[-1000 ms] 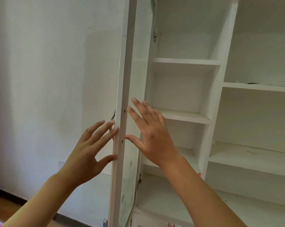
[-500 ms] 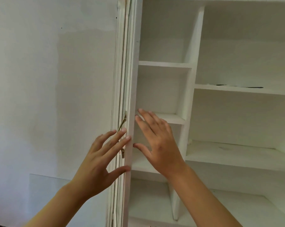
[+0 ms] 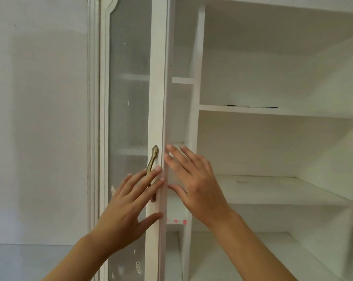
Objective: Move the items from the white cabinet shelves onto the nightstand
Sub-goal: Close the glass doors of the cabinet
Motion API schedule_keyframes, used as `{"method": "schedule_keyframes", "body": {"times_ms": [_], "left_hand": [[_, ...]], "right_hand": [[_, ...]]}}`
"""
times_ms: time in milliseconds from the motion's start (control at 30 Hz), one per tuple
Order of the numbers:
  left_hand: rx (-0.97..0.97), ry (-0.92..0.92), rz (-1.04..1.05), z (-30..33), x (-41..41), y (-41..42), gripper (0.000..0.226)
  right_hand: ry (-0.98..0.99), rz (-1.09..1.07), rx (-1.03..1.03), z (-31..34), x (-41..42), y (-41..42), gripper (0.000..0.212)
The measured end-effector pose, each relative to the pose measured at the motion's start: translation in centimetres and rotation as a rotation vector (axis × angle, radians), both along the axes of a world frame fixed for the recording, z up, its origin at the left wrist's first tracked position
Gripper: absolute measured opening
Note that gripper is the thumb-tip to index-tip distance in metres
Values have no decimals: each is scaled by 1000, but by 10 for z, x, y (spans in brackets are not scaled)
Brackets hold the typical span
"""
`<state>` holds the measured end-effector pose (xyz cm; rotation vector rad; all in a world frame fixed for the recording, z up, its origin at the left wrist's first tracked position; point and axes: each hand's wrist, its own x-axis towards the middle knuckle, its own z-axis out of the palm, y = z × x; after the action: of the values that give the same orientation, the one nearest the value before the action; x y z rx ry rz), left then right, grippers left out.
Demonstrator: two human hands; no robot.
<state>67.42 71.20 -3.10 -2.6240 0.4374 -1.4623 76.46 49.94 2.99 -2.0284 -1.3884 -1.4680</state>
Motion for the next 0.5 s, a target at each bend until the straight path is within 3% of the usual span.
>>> {"method": "schedule_keyframes", "body": {"times_ms": [300,500], "left_hand": [[74,7,-4,-2,60,-13,87],[26,-9,31,-8,95,-14,100]], "right_hand": [[72,-29,-13,-7,56,-19,82],[73,-53,-24,-4,97,-26,91]]}}
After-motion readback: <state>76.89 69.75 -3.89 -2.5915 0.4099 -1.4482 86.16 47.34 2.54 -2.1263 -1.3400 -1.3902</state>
